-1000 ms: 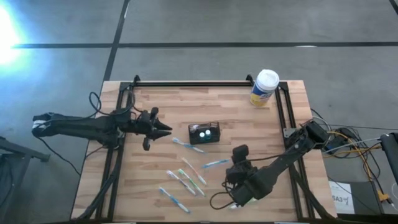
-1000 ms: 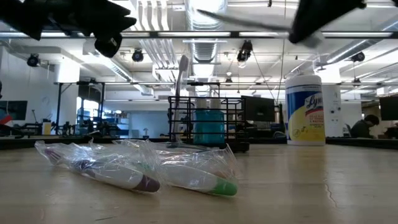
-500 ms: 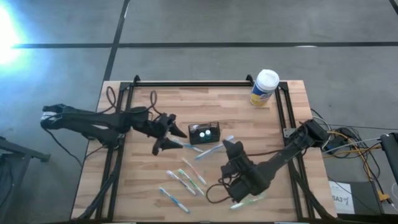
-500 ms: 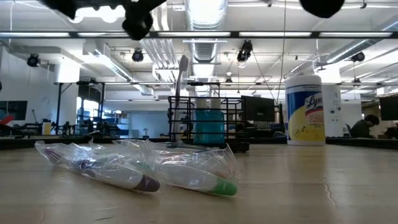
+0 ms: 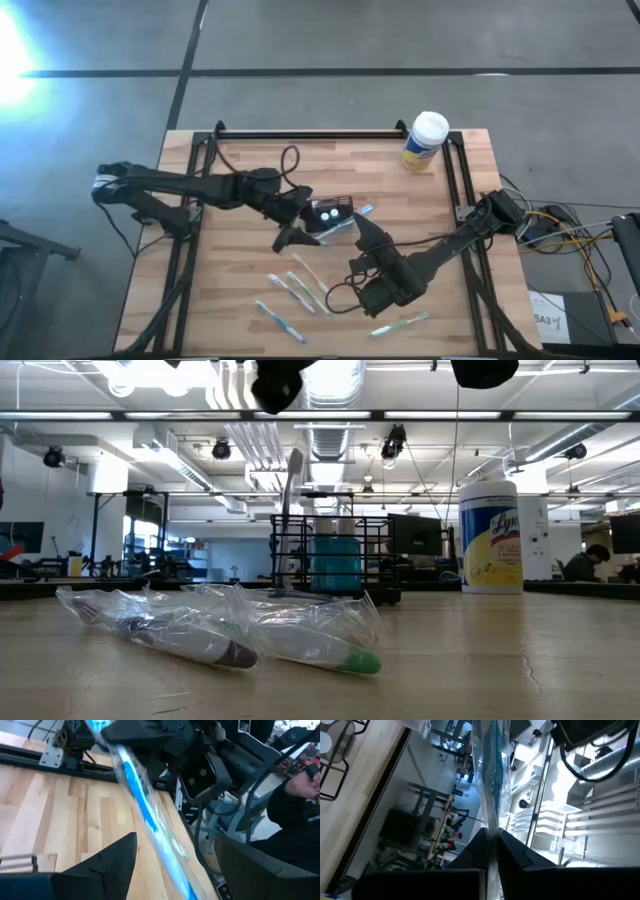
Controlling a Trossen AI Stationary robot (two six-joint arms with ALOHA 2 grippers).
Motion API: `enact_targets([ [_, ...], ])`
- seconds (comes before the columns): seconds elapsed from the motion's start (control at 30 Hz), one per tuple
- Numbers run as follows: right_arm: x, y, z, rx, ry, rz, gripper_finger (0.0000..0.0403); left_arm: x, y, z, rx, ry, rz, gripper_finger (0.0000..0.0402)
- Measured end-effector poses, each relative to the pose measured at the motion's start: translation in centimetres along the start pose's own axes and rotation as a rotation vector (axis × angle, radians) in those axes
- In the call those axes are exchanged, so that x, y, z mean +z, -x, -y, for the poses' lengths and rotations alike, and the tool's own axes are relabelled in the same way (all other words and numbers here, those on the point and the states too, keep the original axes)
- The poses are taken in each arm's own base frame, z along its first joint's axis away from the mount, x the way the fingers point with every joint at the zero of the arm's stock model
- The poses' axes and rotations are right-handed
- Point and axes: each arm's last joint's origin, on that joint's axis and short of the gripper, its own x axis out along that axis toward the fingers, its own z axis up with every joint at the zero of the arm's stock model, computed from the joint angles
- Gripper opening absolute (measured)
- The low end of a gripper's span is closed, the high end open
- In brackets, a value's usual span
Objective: Pick & Place toothbrushing station
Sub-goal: Put the right blue toothbrush into the black wire organizer
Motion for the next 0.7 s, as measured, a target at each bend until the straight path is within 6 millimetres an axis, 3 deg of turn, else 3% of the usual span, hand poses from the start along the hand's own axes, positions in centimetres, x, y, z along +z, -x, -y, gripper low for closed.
enact_targets([
  [0.43, 0.2, 0.0, -0.1, -0.024, 0.025, -0.008, 0.0013, 2.1, -3.2, -0.9, 0.021, -0.034, -0.132, 0.0268],
  [0.7, 0.3, 0.0, -0.1, -0.023, 0.034, -0.007, 0.0013, 2.8, -3.0, -1.1, 0.129, -0.098, -0.115, 0.026],
])
